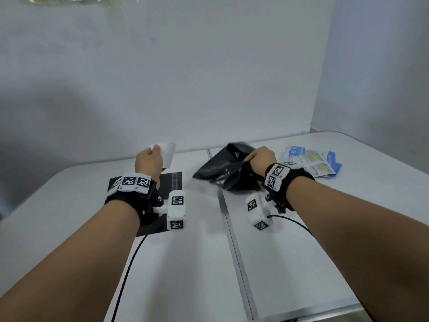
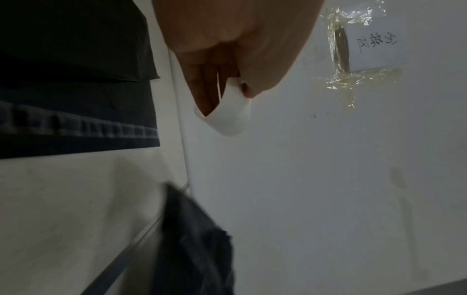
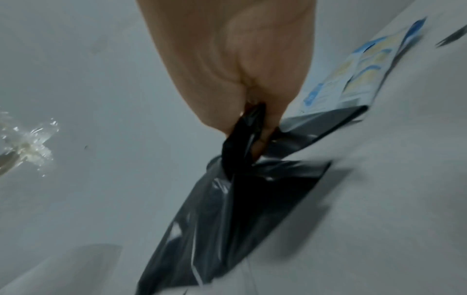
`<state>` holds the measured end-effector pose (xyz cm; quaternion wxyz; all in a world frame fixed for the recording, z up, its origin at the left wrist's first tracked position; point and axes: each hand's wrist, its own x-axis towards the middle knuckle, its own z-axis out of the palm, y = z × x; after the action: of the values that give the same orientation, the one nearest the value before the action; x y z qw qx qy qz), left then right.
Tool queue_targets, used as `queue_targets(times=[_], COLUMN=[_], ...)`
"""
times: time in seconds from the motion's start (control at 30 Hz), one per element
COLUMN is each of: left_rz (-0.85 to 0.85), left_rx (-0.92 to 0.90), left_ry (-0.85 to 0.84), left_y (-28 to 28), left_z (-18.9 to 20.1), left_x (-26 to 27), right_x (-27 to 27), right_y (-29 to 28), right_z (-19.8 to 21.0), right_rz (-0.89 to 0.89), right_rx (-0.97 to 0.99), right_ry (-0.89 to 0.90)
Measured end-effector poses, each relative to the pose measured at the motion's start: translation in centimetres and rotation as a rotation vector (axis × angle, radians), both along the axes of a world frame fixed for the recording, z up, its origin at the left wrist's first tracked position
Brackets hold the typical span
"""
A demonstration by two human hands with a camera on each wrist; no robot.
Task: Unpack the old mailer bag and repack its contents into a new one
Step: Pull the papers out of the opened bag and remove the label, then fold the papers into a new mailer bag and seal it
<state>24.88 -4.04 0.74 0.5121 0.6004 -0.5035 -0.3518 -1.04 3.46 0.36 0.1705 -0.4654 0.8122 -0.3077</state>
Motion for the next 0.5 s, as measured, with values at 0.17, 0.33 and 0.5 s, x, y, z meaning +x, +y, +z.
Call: queue_targets(times=[0.17, 0.33, 0.5], left_rz=[-0.030, -0.073, -0.134], left_rx=[-0.028, -0.038, -0.024], left_ry=[-0.113, -0.159, -0.235], left_y=[-1.7, -3.8, -4.5], left_z=[1.9, 1.6, 0.5], left_x=[-1.1, -2.1, -3.3], right_x=[-0.8, -1.2, -2.3], right_y=[-5.8, -8.6, -9.5], right_z=[1.9, 1.5, -0.1], right_rz=[-0.048, 0.095, 0.245], right_rx=[-0.139, -0.005, 0.222], right_ry=[-0.008, 0.075, 0.049])
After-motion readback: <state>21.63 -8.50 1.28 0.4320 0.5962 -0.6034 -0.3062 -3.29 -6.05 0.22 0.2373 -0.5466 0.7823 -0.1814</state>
